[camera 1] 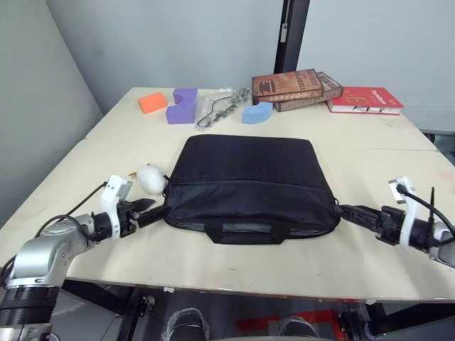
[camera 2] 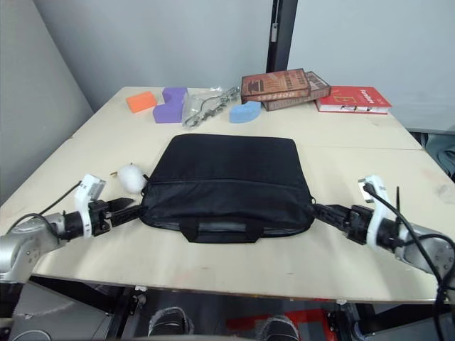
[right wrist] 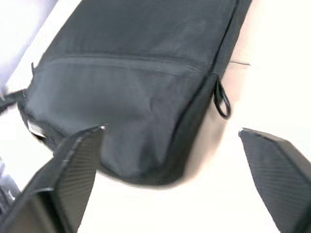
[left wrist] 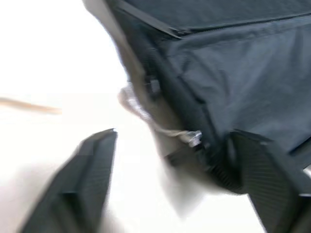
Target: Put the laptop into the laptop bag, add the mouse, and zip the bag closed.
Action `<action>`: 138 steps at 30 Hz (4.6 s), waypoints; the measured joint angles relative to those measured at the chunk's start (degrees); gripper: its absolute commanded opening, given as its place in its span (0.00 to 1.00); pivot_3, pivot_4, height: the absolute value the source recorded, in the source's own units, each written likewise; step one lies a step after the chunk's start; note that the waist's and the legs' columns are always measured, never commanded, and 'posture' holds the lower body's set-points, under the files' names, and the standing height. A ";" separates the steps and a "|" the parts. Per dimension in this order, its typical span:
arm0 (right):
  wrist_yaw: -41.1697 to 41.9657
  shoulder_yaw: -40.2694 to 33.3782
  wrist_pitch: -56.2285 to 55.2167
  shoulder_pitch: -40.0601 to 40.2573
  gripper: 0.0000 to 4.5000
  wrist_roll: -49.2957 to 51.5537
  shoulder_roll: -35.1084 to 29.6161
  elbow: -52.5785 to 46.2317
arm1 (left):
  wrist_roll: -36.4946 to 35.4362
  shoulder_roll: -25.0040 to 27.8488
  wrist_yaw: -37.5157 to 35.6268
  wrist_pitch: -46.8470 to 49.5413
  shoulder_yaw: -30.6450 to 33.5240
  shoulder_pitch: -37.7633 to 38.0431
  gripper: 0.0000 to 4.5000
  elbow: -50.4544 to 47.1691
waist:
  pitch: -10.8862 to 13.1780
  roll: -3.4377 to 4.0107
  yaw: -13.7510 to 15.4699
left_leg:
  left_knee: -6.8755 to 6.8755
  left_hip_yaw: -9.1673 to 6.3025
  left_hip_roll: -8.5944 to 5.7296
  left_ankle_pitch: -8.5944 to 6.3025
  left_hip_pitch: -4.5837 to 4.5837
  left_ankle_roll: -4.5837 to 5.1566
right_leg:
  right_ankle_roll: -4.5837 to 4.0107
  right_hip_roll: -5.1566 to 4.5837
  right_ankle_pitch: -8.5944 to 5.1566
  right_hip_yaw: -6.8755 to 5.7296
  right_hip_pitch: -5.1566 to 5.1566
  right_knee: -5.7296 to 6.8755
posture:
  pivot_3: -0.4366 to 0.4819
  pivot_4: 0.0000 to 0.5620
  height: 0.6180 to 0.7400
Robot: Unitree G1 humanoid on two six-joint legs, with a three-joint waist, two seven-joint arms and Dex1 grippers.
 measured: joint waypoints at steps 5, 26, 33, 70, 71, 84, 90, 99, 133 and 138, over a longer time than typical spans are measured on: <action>13.13 -4.78 -13.52 -4.19 1.00 -7.38 -8.44 0.56 | 0.02 10.17 -6.50 -2.26 5.49 -5.66 0.99 5.46 | -0.05 -0.07 -0.25 | 0.07 0.04 -0.03 -0.02 0.15 0.05 | 0.00 -0.04 0.00 0.05 0.13 -0.01 | 0.48 0.27 0.95; 10.52 26.71 -17.75 -33.00 0.82 -16.53 13.90 -2.40 | 5.31 6.81 -5.08 -8.34 3.57 -10.38 1.00 16.35 | -0.02 -0.10 -1.69 | 0.38 -0.06 0.02 0.02 0.11 0.09 | -0.17 0.02 -0.02 0.05 -0.04 0.68 | 0.48 0.27 0.95; 14.14 43.74 -34.96 -40.71 0.25 -31.61 29.32 12.00 | 4.74 3.46 -0.06 -7.75 4.83 -9.51 1.00 12.87 | -0.12 -0.30 -0.71 | 0.35 -0.23 0.02 -0.01 -0.14 0.03 | -0.40 0.01 -0.11 -0.17 -0.05 0.51 | 0.48 0.27 0.95; 16.35 47.10 -48.88 -42.54 0.00 -47.61 36.80 33.91 | 6.99 -10.82 9.13 -11.67 0.62 -13.21 0.01 16.87 | -0.83 -0.82 -0.82 | 0.65 -0.36 0.05 -0.02 0.21 0.03 | -0.59 0.00 -0.09 -0.17 0.31 0.76 | 0.48 0.27 0.95; 16.28 47.10 -47.94 -42.69 0.00 -47.51 37.02 33.65 | 6.47 -9.89 7.81 -11.32 0.83 -11.49 0.01 14.49 | -0.83 -0.82 -0.93 | 0.63 -0.35 0.05 -0.02 0.20 0.03 | -0.59 -0.01 -0.09 -0.17 0.31 0.72 | 0.48 0.27 0.95; 16.45 45.62 -42.02 -43.95 0.00 -46.92 39.14 33.79 | -0.17 9.96 -15.61 -7.00 0.58 10.84 0.01 -12.39 | -0.92 -0.76 -1.58 | -0.19 -0.27 0.06 -0.05 0.39 -0.01 | -0.56 0.04 -0.12 -0.24 0.27 0.36 | 0.48 0.27 0.95; 16.87 45.49 -41.49 -44.00 0.00 -46.87 40.17 33.66 | 2.18 12.11 -21.12 -10.92 -5.33 13.44 0.01 -17.38 | -0.99 -0.66 -2.32 | -0.23 -0.22 0.07 -0.05 0.31 -0.02 | -0.56 0.10 -0.12 -0.18 0.09 0.36 | 0.48 0.27 0.95; 16.67 44.90 -40.95 -44.02 0.00 -46.90 41.80 34.10 | 3.67 8.75 -26.19 -14.53 -20.15 6.45 0.01 -23.67 | -1.20 -0.65 -3.06 | -0.22 -0.09 0.07 -0.05 0.29 -0.03 | -0.58 0.11 -0.15 -0.08 0.09 0.21 | 0.48 0.27 0.95; 16.01 44.79 -38.73 -44.95 0.00 -47.66 42.94 35.04 | 13.83 -12.30 -26.12 -39.13 -32.20 -3.64 0.01 -1.96 | -1.39 -0.43 -3.35 | -0.39 0.29 0.08 -0.05 0.94 -0.06 | -0.56 0.14 -0.16 0.30 0.30 0.26 | 0.48 0.27 0.95; 16.11 44.82 -38.60 -45.01 0.00 -47.64 42.97 34.79 | 11.97 -9.28 -25.88 -34.85 -30.71 -2.22 0.38 -5.72 | -1.37 -0.42 -3.41 | -0.55 0.31 0.09 -0.05 0.95 -0.06 | -0.55 0.17 -0.16 0.31 0.24 0.22 | 0.48 0.27 0.95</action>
